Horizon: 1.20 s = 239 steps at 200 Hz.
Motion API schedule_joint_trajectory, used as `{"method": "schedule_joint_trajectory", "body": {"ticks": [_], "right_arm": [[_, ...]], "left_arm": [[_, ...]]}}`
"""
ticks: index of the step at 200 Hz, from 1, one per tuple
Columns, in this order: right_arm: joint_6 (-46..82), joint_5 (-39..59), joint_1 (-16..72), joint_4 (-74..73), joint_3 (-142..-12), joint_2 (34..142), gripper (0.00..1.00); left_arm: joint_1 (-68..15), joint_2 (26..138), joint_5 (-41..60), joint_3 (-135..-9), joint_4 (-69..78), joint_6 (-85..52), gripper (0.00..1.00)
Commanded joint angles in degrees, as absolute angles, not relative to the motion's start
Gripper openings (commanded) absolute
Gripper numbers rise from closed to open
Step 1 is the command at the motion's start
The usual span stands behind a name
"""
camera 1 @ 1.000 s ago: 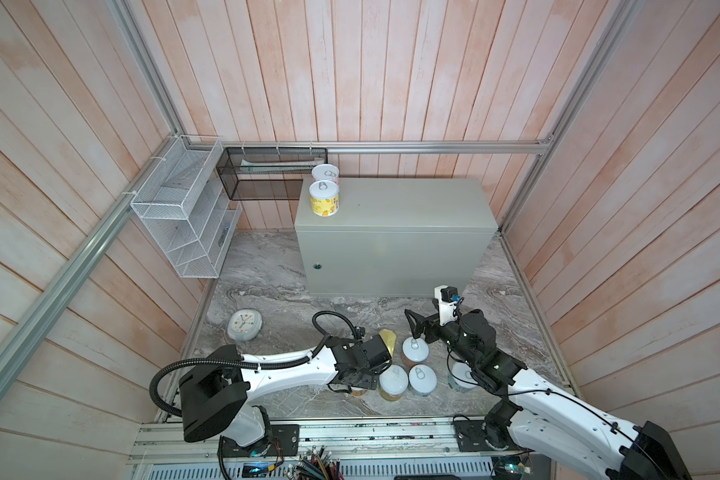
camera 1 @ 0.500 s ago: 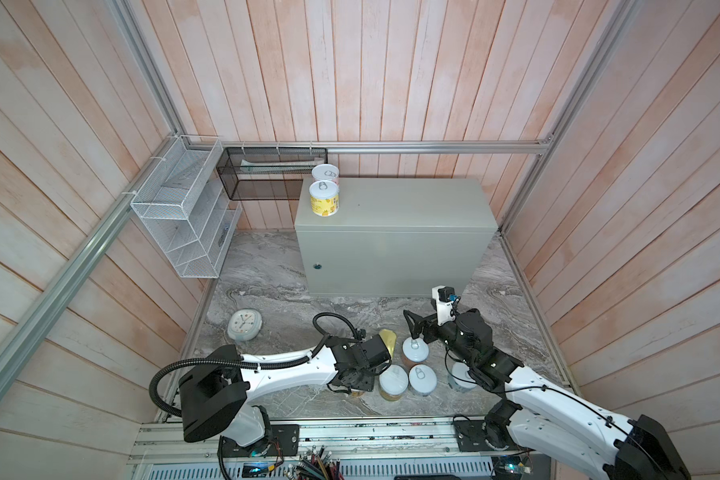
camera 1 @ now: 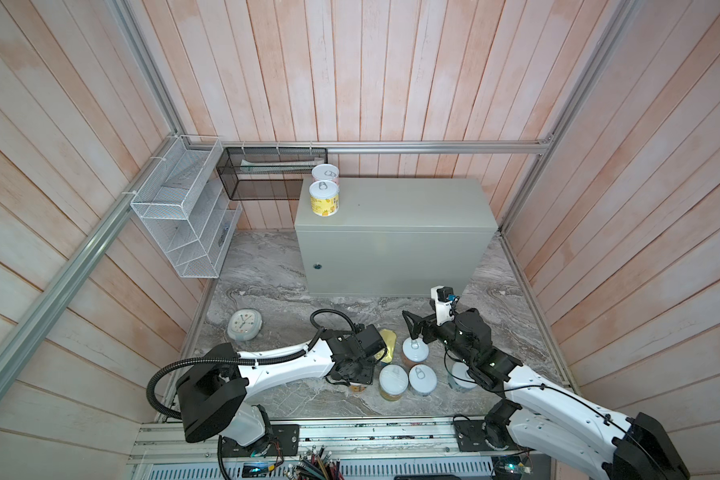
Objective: Place and organize the canned foods onto the counter
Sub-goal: 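Close the left gripper around the tall yellow can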
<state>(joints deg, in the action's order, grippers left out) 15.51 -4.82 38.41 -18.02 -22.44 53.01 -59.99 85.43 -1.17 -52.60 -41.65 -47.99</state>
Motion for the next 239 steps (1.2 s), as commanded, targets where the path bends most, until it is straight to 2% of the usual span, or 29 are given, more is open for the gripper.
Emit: {"method": "schedule_joint_trajectory", "body": {"ticks": [1,102,188,239], "right_arm": [[16.4,-3.96,38.07,-18.9,-23.91,53.86,0.98],[17.5,-1.43,38.12,-19.34,-24.3,54.67,0.98],[19.14,3.86,38.15,-21.83,-23.29,55.7,0.98],[18.09,7.87,38.49,-22.29,-24.33,58.25,0.98]], "left_arm": [[-58.78,83.09,-0.53,-51.39,-40.09,-46.56,0.52],[-51.72,82.16,-1.01,-50.5,-38.15,-41.98,0.51],[-48.58,83.23,0.97,-49.83,-36.37,-39.42,0.49],[-45.74,80.02,1.47,-50.15,-37.6,-38.24,0.49]]}}
